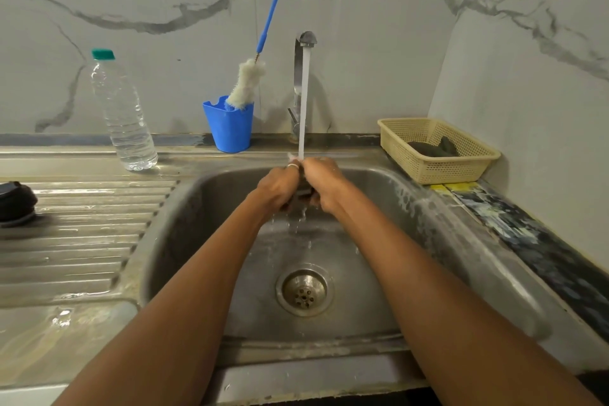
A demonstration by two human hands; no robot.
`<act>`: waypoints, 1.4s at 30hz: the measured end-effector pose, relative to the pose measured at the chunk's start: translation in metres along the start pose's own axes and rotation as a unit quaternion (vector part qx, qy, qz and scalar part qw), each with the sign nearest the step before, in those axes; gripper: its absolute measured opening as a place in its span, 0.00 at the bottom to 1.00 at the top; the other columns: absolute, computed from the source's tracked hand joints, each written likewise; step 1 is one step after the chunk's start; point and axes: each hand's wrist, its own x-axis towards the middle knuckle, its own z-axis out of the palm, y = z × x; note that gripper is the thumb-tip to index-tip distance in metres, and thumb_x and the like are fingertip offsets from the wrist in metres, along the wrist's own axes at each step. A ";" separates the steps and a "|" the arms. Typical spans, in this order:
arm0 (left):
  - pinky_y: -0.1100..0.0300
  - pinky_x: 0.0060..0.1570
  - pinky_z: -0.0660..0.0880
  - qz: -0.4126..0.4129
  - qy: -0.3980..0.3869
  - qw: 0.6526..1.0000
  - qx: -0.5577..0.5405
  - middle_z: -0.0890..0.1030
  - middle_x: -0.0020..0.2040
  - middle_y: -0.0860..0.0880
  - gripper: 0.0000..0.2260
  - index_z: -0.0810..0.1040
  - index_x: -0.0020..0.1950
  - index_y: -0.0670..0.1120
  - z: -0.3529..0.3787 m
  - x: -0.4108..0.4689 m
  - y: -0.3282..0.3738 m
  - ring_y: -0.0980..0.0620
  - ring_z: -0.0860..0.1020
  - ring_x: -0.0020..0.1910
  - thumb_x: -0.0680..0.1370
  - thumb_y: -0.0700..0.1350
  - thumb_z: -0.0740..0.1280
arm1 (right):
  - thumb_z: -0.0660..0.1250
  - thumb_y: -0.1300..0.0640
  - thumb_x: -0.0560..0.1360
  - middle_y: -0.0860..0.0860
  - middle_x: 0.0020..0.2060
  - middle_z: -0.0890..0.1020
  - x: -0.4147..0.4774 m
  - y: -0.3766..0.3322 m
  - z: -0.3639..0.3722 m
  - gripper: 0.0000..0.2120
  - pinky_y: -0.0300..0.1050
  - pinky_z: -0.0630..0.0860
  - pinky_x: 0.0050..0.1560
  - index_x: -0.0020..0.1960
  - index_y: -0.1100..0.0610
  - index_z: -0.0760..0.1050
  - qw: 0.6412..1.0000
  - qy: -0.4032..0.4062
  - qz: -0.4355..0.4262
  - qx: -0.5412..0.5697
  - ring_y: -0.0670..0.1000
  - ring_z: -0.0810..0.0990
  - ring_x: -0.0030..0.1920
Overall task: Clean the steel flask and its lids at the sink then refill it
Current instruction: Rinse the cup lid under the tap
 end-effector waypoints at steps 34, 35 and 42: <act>0.48 0.75 0.65 0.089 0.024 0.980 -0.174 0.78 0.70 0.43 0.37 0.74 0.74 0.45 -0.018 0.043 0.077 0.45 0.76 0.68 0.83 0.66 0.38 | 0.67 0.57 0.79 0.54 0.57 0.82 -0.013 0.016 -0.002 0.11 0.63 0.64 0.66 0.60 0.53 0.78 0.791 -0.019 -0.218 -0.571 0.58 0.79 0.59; 0.48 0.75 0.62 0.092 0.017 0.986 -0.137 0.75 0.73 0.43 0.37 0.70 0.77 0.46 -0.018 0.041 0.081 0.45 0.73 0.72 0.83 0.66 0.38 | 0.66 0.57 0.78 0.54 0.57 0.82 -0.014 0.015 -0.003 0.10 0.64 0.64 0.67 0.60 0.54 0.78 0.788 -0.016 -0.224 -0.574 0.58 0.79 0.59; 0.48 0.77 0.60 0.070 0.010 0.997 -0.017 0.66 0.79 0.45 0.28 0.65 0.80 0.44 -0.034 0.006 0.077 0.44 0.63 0.79 0.87 0.60 0.46 | 0.66 0.62 0.75 0.57 0.40 0.84 -0.016 0.002 -0.009 0.06 0.40 0.74 0.36 0.43 0.59 0.81 0.951 -0.041 -0.160 -0.261 0.56 0.82 0.40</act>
